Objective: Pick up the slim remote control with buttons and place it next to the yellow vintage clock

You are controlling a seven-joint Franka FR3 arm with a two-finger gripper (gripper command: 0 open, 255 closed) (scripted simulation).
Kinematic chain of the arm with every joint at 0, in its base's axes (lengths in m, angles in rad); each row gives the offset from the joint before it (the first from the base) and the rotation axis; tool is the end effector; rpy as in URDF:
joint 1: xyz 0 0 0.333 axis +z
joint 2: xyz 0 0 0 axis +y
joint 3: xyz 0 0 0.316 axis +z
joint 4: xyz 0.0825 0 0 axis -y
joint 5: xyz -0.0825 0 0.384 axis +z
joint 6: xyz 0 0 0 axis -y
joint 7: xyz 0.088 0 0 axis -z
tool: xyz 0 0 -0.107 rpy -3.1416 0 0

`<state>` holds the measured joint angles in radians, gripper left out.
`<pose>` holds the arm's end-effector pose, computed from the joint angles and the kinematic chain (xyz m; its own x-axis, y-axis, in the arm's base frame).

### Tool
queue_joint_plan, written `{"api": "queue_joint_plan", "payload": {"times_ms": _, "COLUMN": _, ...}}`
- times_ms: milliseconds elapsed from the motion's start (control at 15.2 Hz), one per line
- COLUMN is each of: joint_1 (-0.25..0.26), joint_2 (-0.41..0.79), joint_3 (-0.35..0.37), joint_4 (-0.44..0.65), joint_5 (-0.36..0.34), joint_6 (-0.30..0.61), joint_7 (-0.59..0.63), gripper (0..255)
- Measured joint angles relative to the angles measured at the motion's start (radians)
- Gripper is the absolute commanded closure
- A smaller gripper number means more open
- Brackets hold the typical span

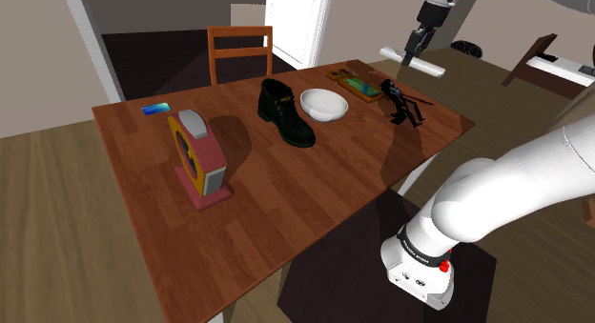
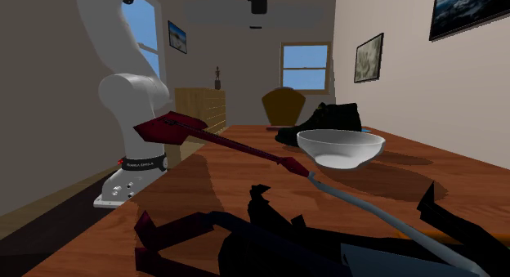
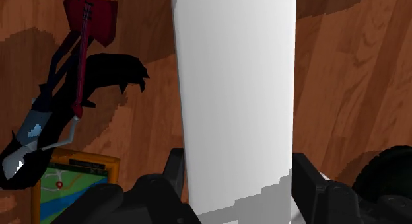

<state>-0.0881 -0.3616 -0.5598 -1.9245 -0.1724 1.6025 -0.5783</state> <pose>0.3305 -0.3224 0.6099 0.9995 -0.0324 -0.0001 -0.0324 -0.9993 -0.0201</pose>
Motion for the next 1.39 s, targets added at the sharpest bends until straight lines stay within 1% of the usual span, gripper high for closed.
{"api": "queue_joint_plan", "payload": {"times_ms": 132, "joint_1": 0.003, "joint_2": -0.03, "joint_3": 0.03, "joint_4": -0.021, "joint_5": -0.005, "joint_6": -0.011, "joint_7": 0.034, "gripper": 255}}
{"api": "queue_joint_plan", "payload": {"times_ms": 330, "joint_1": 0.007, "joint_2": -0.103, "joint_3": 0.094, "joint_4": -0.087, "joint_5": -0.011, "joint_6": -0.022, "joint_7": 0.109, "gripper": 255}}
{"api": "queue_joint_plan", "payload": {"times_ms": 396, "joint_1": 0.011, "joint_2": -0.112, "joint_3": 0.111, "joint_4": -0.094, "joint_5": -0.008, "joint_6": -0.026, "joint_7": 0.13, "gripper": 255}}
{"api": "queue_joint_plan", "payload": {"times_ms": 528, "joint_1": 0.015, "joint_2": -0.163, "joint_3": 0.161, "joint_4": -0.151, "joint_5": -0.004, "joint_6": -0.025, "joint_7": 0.189, "gripper": 255}}
{"api": "queue_joint_plan", "payload": {"times_ms": 660, "joint_1": 0.022, "joint_2": -0.193, "joint_3": 0.201, "joint_4": -0.182, "joint_5": 0.006, "joint_6": -0.029, "joint_7": 0.236, "gripper": 255}}
{"api": "queue_joint_plan", "payload": {"times_ms": 990, "joint_1": 0.045, "joint_2": -0.277, "joint_3": 0.315, "joint_4": -0.261, "joint_5": 0.048, "joint_6": -0.045, "joint_7": 0.366, "gripper": 255}}
{"api": "queue_joint_plan", "payload": {"times_ms": 1386, "joint_1": 0.082, "joint_2": -0.326, "joint_3": 0.44, "joint_4": -0.31, "joint_5": 0.116, "joint_6": -0.054, "joint_7": 0.509, "gripper": 255}}
